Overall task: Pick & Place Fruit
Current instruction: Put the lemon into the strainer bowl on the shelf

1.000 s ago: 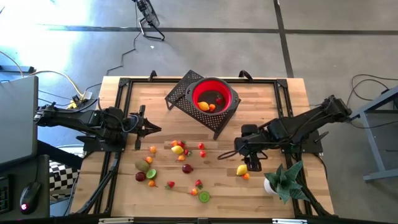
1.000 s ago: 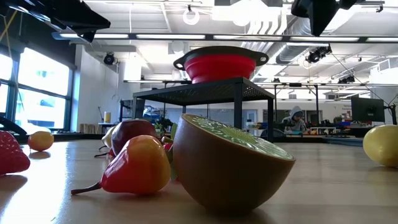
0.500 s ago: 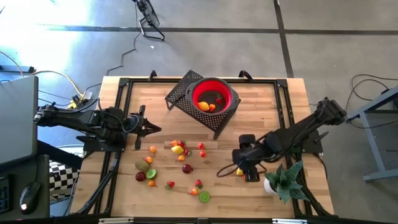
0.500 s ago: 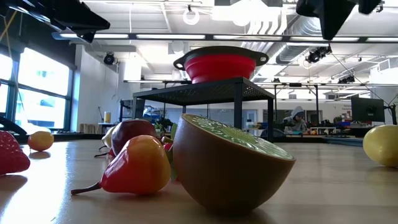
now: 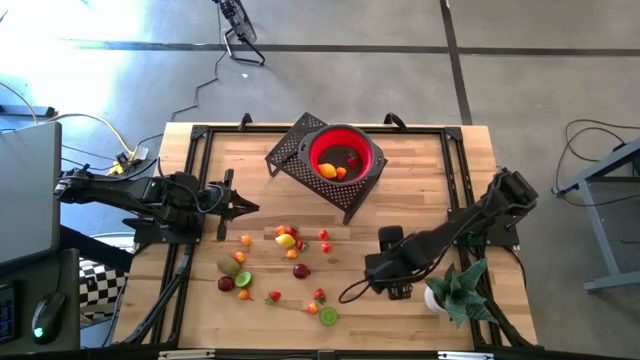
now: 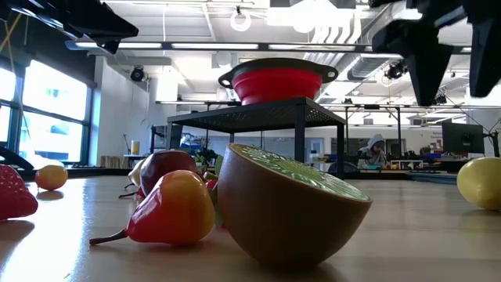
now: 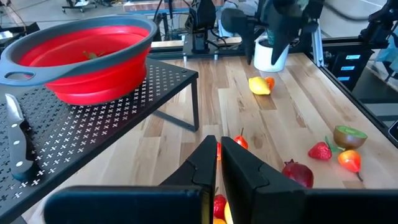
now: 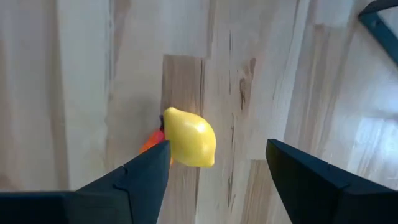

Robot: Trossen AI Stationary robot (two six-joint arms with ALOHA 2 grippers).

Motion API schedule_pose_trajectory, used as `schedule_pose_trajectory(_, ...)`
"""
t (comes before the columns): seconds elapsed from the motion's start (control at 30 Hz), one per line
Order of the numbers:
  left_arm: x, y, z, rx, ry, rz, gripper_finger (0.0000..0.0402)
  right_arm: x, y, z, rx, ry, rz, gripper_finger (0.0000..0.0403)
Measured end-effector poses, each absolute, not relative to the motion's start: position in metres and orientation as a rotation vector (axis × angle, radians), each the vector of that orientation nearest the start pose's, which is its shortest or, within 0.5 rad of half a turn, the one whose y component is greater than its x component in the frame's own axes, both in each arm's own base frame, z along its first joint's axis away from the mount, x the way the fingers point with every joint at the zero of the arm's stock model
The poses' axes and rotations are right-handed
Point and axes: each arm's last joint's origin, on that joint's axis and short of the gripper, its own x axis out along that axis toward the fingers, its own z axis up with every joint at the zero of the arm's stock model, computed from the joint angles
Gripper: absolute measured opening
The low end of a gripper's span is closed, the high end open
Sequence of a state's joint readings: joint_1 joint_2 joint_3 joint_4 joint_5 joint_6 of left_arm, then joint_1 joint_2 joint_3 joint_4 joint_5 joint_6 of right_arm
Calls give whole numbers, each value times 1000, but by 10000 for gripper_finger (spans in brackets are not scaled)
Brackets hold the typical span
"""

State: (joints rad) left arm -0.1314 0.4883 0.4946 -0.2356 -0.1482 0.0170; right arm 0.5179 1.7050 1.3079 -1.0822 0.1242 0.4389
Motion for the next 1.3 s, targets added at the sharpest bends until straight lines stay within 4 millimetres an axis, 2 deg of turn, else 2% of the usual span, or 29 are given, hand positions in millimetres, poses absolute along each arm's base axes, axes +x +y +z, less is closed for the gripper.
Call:
schedule_pose_trajectory(0.23,125,-12,267,49,231,15,19,278,156,209,-116,1500,42,257)
schedule_pose_trajectory(0.53,125,-12,266,50,238,15,19,263,149,176,-61,1516,55,256)
schedule_pose_trajectory(0.73,125,-12,266,50,238,16,19,260,147,161,-40,1492,77,256)
schedule_pose_trajectory(0.93,125,-12,266,50,238,16,19,257,146,152,-31,1481,75,256)
schedule_pose_trajectory(1.3,124,-12,264,54,260,17,19,259,147,152,-26,1463,85,256)
